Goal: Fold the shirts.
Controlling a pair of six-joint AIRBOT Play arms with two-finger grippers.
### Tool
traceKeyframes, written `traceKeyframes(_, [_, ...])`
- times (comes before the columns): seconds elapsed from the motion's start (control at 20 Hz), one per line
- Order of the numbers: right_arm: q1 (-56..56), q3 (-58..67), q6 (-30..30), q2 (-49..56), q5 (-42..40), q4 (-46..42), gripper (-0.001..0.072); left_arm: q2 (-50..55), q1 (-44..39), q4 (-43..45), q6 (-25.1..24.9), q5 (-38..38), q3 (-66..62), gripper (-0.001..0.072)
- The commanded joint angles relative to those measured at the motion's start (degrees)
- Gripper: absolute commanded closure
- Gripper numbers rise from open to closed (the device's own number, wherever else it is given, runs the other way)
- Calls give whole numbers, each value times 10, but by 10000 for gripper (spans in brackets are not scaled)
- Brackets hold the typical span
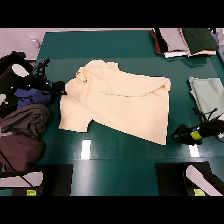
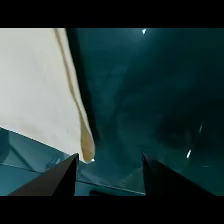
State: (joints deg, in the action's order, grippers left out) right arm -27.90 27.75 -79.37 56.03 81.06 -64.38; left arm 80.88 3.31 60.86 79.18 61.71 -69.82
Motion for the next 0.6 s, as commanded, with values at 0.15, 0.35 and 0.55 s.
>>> traceKeyframes(0.15, [85, -61, -6, 6, -77, 83, 265, -4, 0, 0, -1, 0, -2, 681])
traceKeyframes(0.35, [194, -47, -6, 39, -143, 103, 639, -7, 0, 0, -1, 5, -2, 681])
traceKeyframes(0.55, [238, 58, -6, -9, -129, 104, 694, -79, 1, 2, 0, 5, -28, 681])
